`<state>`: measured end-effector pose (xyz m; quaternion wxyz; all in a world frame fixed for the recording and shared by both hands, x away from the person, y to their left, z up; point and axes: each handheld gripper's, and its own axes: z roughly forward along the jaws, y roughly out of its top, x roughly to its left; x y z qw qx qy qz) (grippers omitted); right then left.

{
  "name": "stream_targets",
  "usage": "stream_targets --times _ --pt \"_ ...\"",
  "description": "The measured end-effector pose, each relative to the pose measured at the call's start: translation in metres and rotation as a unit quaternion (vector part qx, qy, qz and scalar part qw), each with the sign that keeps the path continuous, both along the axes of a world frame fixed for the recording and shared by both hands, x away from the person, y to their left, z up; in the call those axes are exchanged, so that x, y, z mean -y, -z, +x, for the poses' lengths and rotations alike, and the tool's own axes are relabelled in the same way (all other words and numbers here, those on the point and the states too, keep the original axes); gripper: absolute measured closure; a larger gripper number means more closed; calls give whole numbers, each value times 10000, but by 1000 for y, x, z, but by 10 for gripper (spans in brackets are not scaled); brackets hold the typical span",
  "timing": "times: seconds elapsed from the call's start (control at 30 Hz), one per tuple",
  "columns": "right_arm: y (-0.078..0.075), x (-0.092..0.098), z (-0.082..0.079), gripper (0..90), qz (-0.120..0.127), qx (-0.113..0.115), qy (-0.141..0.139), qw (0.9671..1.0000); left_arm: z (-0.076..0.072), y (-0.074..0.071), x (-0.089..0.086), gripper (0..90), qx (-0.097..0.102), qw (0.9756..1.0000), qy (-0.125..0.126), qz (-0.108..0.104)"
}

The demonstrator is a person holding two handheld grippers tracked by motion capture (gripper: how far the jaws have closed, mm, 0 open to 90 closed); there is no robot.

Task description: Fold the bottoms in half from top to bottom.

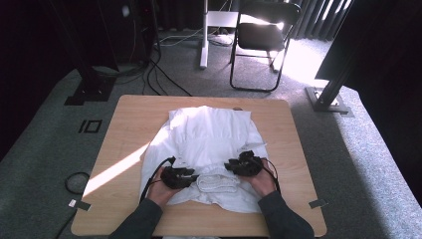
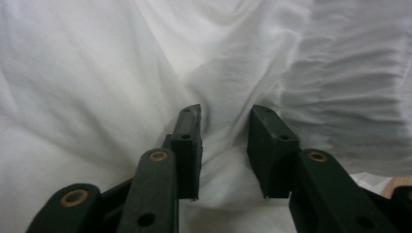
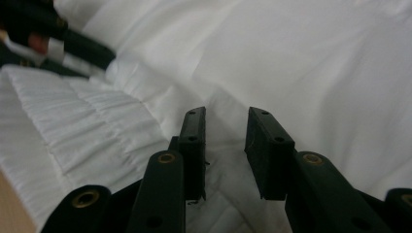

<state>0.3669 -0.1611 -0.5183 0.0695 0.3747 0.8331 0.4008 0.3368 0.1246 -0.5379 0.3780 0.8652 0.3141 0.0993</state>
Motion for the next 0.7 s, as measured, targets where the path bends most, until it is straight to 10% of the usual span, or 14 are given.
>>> stream_targets --times 0.33,0.47,0.7 --pt "22 -6 -40 703 -704 -45 -126 9974 -3 -4 -10 567 92 9996 -188 -164" --pt "13 2 -35 600 -411 87 -102 9991 9 -17 -20 538 331 9980 -508 -177" --pt "-9 26 13 506 -181 772 775 9938 58 -37 -22 520 694 9919 -1055 -114"
